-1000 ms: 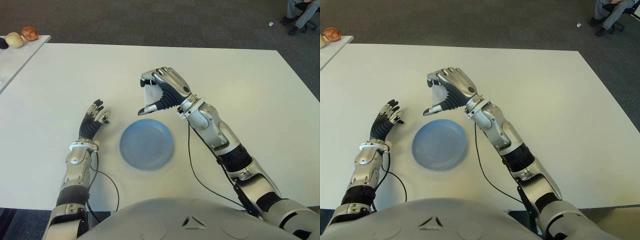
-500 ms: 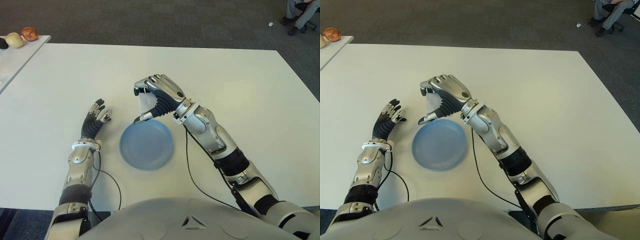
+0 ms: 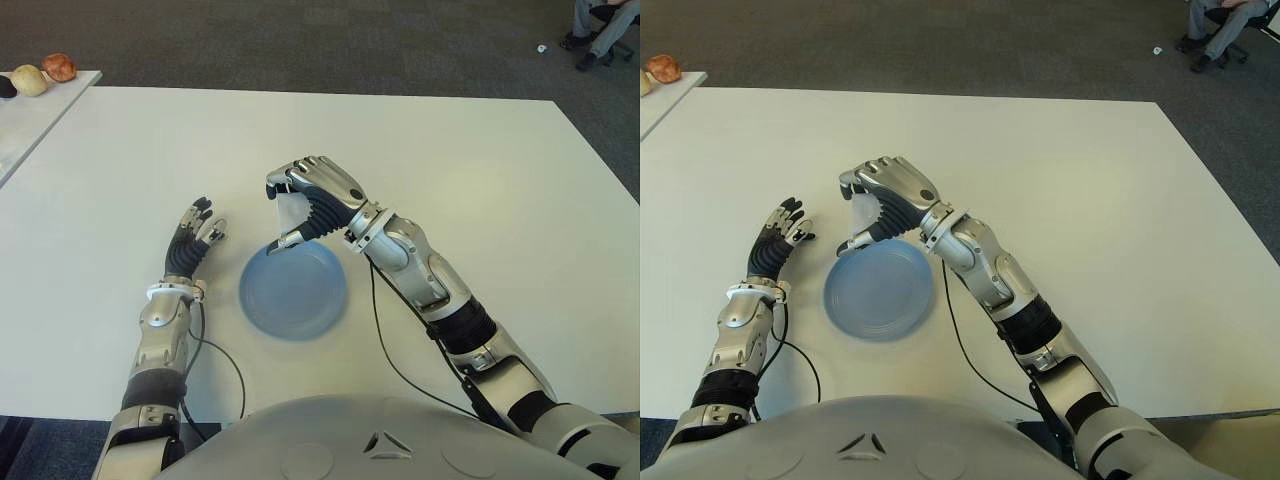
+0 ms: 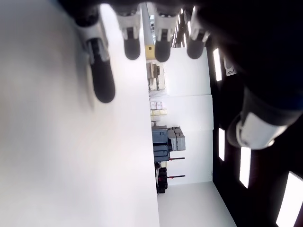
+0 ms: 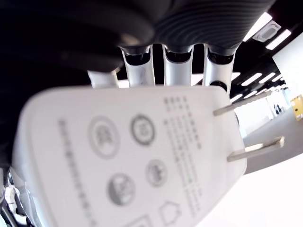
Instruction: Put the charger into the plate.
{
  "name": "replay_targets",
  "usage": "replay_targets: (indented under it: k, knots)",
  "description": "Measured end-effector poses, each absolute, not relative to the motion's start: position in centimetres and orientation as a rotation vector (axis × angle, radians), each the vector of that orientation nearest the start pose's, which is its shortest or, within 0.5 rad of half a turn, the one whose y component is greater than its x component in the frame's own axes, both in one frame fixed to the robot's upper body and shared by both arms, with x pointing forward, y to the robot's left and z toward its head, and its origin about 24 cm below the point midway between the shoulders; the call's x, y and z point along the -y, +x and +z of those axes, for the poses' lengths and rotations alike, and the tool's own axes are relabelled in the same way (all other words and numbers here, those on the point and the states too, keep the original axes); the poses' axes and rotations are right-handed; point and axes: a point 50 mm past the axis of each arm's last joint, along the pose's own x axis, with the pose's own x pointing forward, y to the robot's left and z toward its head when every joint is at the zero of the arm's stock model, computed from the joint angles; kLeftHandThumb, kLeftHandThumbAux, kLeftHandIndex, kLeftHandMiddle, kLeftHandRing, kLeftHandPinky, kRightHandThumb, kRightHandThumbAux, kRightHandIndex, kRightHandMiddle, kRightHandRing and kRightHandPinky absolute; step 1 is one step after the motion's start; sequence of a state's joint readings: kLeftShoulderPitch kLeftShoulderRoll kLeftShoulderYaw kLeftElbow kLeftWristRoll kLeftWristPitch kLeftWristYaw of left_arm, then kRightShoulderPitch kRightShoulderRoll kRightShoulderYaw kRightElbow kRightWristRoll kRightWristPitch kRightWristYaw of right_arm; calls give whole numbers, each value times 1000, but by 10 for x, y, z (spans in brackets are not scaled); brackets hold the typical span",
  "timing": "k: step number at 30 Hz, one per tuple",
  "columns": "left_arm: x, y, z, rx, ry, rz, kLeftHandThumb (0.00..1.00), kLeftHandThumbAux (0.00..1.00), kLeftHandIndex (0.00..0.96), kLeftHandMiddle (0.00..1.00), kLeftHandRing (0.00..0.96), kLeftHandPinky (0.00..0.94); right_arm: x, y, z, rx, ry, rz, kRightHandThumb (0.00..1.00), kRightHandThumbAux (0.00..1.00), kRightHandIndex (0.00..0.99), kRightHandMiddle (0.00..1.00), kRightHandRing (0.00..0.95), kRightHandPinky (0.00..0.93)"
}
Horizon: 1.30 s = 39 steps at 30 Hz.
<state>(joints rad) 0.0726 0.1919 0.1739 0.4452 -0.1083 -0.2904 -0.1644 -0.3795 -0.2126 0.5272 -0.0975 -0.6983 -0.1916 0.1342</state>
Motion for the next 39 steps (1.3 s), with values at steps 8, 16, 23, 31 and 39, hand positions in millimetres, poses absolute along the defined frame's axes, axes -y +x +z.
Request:
replay_targets:
  k: [8, 16, 23, 31, 39]
  knots:
    - [-237, 211, -33, -199, 65, 78, 0, 554, 40, 88, 75, 86, 23, 257, 131, 709, -961, 653, 0, 882, 720, 846, 849, 829]
    - [-237, 211, -33, -199, 65, 76, 0, 547, 36, 86, 76, 96, 23, 256, 131, 707, -928, 640, 26, 779, 630, 780, 783, 762]
    - [-236, 210, -33, -196, 54, 78, 0, 525, 6, 63, 55, 77, 25, 255, 133, 763, -892, 624, 48, 444, 112, 157, 159, 166]
    - [-236, 211, -34, -195, 37, 56, 0, 515, 0, 94, 91, 128, 30, 258, 135, 736, -984, 721, 107, 250, 6, 8, 8, 8]
    - [-232, 211, -33, -189, 32, 42, 0, 538, 0, 142, 133, 134, 35, 261, 150, 751, -972, 730, 148, 181, 0, 0, 0, 0]
